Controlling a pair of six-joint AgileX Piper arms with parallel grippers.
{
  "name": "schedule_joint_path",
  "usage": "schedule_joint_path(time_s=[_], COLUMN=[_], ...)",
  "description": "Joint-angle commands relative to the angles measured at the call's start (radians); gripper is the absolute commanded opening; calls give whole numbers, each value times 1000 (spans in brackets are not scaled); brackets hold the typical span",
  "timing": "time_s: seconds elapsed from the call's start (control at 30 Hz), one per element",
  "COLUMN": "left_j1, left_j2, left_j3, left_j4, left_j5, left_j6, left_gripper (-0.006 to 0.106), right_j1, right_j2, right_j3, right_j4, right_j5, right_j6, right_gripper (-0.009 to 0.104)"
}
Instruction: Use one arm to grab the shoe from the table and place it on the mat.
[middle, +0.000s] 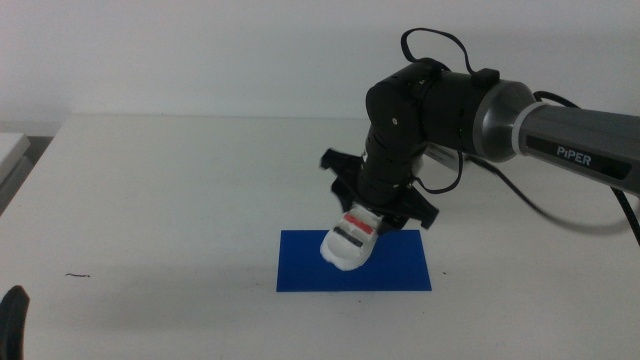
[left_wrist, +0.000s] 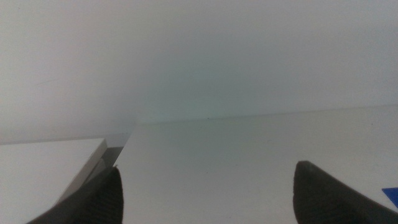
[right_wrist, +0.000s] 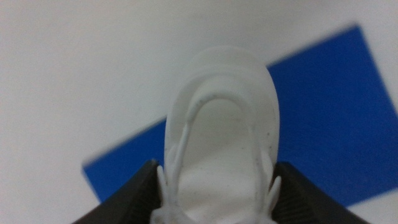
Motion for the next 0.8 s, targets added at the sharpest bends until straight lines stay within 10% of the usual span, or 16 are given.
schedule_joint_path(time_s=[0.0,0.17,0.77], left_j1=[0,0,0], left_j2=[5,5,5], left_j3=[0,0,0], left_j4=[-4,-4,-4], left_j5=[-11,-11,-11], left_j6=[-1,-1,-1], left_gripper=[94,94,94], right_j1=[2,49,57], right_j2=[-7,-7,80], right_j3=[-10,-13,-55], right_j4=[-59,-163,-105], right_j5=[40,104,117], right_j6=[291,933,930], right_gripper=[14,14,14])
